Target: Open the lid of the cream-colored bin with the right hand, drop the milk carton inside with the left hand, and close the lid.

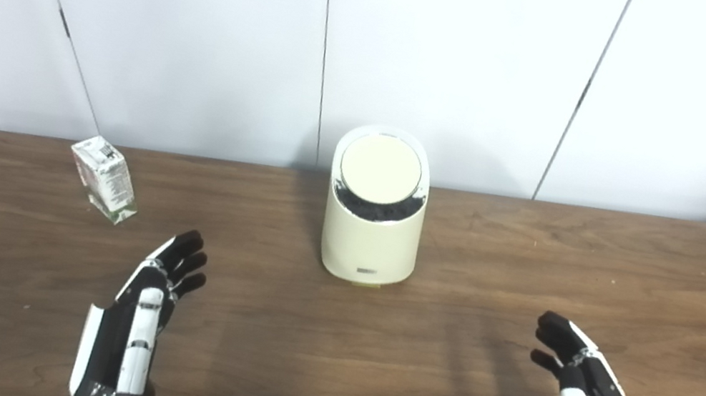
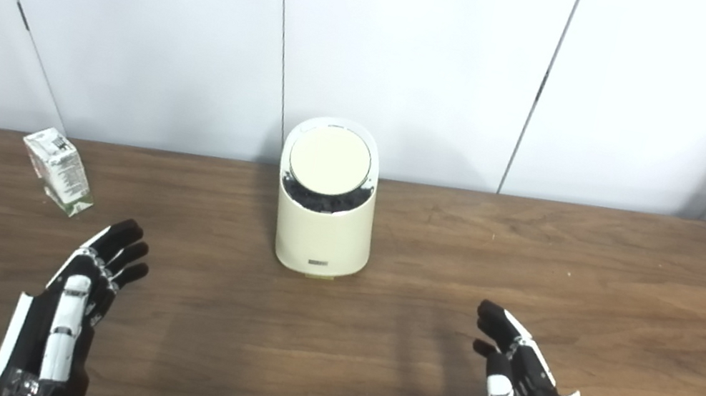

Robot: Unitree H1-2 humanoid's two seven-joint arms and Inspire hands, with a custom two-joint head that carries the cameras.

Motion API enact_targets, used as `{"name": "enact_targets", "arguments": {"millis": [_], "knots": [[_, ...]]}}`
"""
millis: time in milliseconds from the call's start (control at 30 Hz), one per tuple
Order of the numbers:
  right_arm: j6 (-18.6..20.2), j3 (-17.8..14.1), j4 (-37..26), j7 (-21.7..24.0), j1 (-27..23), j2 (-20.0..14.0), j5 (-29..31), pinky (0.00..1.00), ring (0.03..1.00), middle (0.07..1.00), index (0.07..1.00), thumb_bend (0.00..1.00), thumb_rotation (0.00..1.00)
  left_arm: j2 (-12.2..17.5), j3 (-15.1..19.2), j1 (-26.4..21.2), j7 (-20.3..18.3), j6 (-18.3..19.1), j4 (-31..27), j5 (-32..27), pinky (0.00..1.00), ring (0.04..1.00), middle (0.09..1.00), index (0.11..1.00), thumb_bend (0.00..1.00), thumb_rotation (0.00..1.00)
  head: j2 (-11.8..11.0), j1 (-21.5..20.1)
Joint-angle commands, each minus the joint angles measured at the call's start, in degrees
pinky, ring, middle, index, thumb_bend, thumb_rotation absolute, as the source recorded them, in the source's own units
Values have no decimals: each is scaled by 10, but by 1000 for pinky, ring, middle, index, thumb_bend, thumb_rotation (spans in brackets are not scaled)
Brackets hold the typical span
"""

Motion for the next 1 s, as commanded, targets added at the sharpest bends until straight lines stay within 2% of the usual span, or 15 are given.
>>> {"name": "enact_targets", "arguments": {"millis": [0,133,267,467,533,600,633,667,767,867,967], "knots": [[-21,-3,-17,-9,-12,44,-6,802,848,843,812,17,837,-1,1,20,-6,-17,-11,6,851,875,883,873,93,932,0,0],[-24,-3,-13,-12,-13,44,-9,814,857,847,816,31,891,-1,3,20,-10,-29,-4,10,850,875,880,864,91,935,-10,3],[-19,0,-18,-11,-9,39,-18,808,862,855,825,55,986,-6,6,22,-6,-38,-2,15,807,856,864,849,94,869,-12,-2],[-21,3,-26,-5,-4,34,-11,786,855,849,815,43,993,-3,-5,34,-12,-60,-5,38,772,828,844,824,120,879,-10,-3],[-9,2,-32,-2,-5,30,-9,795,859,851,817,51,981,-8,-7,35,-9,-57,-7,41,769,825,841,819,129,891,-10,-2],[7,-1,-41,2,-8,27,-6,823,870,859,825,98,939,-11,-7,34,-6,-55,-7,43,766,823,838,819,128,896,-11,1],[18,-2,-49,5,-13,25,-5,853,876,871,847,197,874,-11,-8,33,-6,-53,-7,45,772,824,839,817,131,885,-10,0],[26,-3,-55,7,-17,24,-4,877,882,880,864,269,858,-11,-8,32,-6,-52,-7,46,775,826,840,815,135,879,-9,-1],[75,2,-97,23,-47,16,-29,895,911,912,908,421,882,-13,-6,30,-5,-44,-8,44,784,831,845,820,148,886,-9,-3],[131,8,-127,45,-94,10,-44,900,942,951,948,496,900,-13,-6,28,-6,-42,-6,40,803,843,857,836,163,923,-12,-3],[193,11,-144,64,-157,15,-58,918,965,972,966,612,870,-14,-5,28,-6,-47,-3,43,798,846,860,841,157,937,-14,0]]}}
